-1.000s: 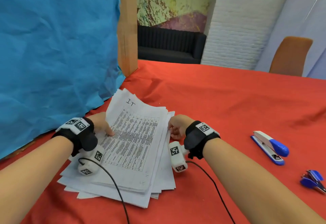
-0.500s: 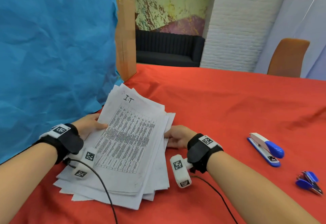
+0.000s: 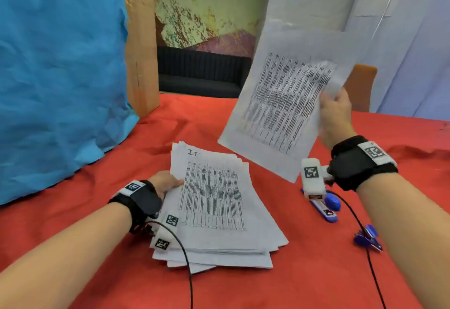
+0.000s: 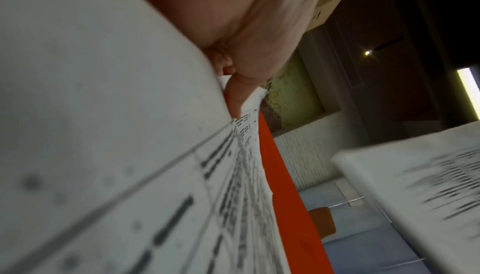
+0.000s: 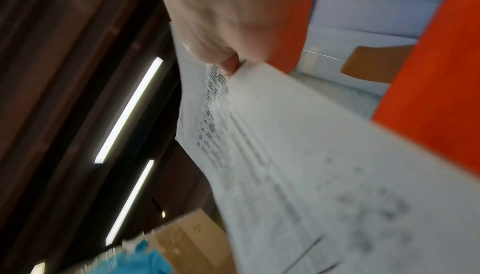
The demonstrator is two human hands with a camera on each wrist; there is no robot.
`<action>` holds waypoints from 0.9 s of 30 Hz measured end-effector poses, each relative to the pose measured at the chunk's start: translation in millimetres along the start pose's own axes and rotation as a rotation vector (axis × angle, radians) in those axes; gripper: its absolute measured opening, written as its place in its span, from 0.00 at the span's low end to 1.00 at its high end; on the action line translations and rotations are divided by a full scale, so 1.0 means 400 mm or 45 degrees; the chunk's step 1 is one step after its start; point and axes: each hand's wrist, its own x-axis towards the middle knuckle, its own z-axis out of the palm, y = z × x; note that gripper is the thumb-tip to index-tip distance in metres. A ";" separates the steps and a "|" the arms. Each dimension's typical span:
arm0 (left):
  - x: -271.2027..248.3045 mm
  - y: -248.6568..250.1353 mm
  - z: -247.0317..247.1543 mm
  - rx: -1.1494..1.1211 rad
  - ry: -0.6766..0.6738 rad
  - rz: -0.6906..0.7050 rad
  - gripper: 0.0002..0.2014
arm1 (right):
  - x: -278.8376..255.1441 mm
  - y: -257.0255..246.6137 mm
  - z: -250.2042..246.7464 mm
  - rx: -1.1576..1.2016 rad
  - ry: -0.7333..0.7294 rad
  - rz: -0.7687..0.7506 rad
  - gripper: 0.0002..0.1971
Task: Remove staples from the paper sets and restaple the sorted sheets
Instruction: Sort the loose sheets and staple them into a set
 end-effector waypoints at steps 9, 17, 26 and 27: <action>0.040 0.006 0.115 -0.168 -0.062 0.009 0.13 | -0.111 0.226 -0.028 -0.066 -0.500 0.857 0.15; 0.042 -0.004 0.130 0.055 -0.175 0.109 0.21 | -0.191 0.333 0.039 -1.024 -0.742 0.695 0.10; -0.050 0.048 0.143 -0.276 0.008 0.611 0.22 | -0.177 0.293 -0.020 -0.358 -0.750 0.813 0.42; -0.063 0.075 0.146 -0.289 0.044 0.728 0.20 | -0.174 0.261 -0.009 -0.205 -0.762 0.735 0.34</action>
